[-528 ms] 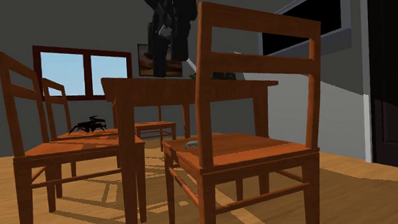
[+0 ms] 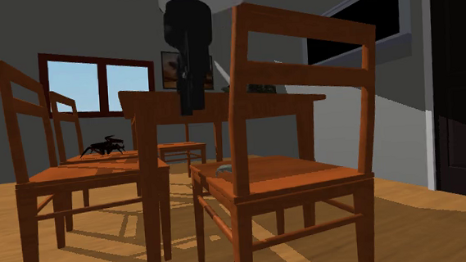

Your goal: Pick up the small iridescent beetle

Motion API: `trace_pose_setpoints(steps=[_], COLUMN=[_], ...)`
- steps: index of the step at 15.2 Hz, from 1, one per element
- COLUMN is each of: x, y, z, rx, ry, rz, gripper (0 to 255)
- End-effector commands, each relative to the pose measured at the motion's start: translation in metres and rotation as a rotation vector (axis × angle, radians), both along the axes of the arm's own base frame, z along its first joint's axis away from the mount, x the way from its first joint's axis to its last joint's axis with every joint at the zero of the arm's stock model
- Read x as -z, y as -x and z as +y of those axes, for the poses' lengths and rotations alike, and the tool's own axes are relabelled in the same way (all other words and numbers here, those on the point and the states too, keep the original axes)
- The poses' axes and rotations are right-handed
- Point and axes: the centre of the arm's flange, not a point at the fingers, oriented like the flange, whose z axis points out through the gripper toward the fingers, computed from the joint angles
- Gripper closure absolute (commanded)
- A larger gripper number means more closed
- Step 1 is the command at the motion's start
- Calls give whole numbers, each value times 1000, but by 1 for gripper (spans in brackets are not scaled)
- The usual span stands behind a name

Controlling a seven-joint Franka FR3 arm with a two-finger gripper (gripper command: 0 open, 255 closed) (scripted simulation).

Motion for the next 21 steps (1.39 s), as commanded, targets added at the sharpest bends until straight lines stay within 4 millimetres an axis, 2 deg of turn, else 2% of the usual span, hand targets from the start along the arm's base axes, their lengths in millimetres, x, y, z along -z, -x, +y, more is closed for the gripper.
trace_pose_setpoints(steps=[1,11,21], x=[12,63,105], y=[-9,-58,-131], z=[21,117,202], rx=[49,275,501], ry=[-16,-88,-160], rz=[-12,-68,-124], gripper=[0,0,0])
